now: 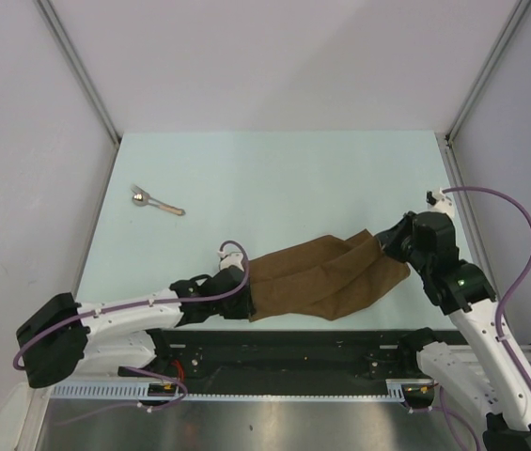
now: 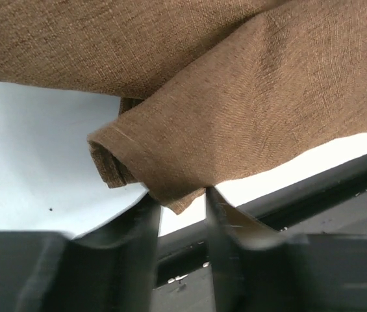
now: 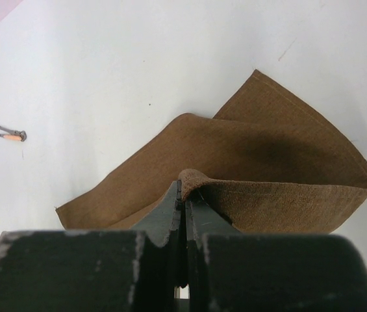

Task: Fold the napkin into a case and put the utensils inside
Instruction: Pick up the crumpled napkin from the center of the board.

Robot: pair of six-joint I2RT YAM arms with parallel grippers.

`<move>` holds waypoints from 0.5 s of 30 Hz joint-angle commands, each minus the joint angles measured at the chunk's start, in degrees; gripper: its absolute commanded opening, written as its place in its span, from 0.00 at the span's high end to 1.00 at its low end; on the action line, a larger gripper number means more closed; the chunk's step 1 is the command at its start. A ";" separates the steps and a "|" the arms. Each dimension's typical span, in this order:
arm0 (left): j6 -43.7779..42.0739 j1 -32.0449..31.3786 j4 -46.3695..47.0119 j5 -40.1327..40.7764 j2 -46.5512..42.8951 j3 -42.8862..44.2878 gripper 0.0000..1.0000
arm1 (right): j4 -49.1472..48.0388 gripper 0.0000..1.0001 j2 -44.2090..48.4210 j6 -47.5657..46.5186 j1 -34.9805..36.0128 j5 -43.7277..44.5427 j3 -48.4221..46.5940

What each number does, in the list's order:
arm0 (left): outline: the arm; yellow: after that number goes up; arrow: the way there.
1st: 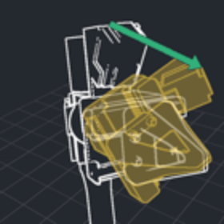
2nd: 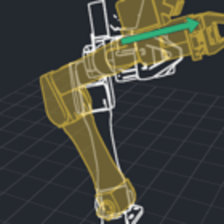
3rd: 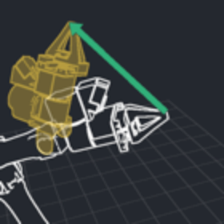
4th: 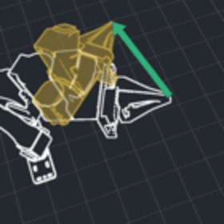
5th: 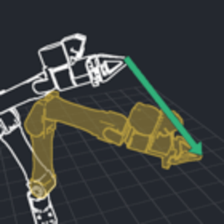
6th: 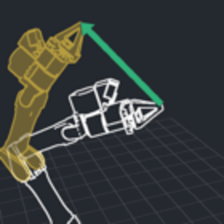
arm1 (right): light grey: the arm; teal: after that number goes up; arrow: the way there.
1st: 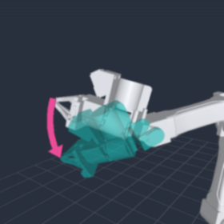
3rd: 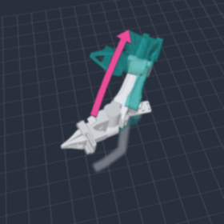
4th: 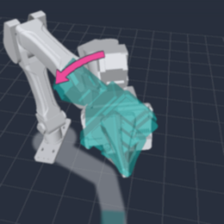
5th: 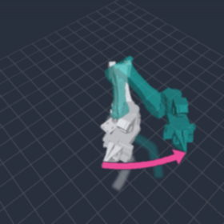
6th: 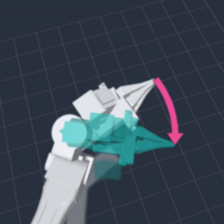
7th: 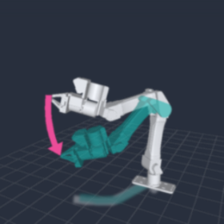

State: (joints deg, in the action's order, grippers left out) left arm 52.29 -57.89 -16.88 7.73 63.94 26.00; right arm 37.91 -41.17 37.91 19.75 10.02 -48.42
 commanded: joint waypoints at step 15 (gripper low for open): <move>-27.85 0.93 16.62 -12.90 -37.39 13.01 1.00 | 0.95 1.00 26.30 -11.18 -0.24 1.59 -13.53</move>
State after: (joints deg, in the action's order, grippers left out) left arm 33.63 -57.23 -6.79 1.61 32.16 34.22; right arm 41.98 -22.70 32.73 19.70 12.62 -57.10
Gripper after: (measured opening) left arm 0.012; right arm 0.022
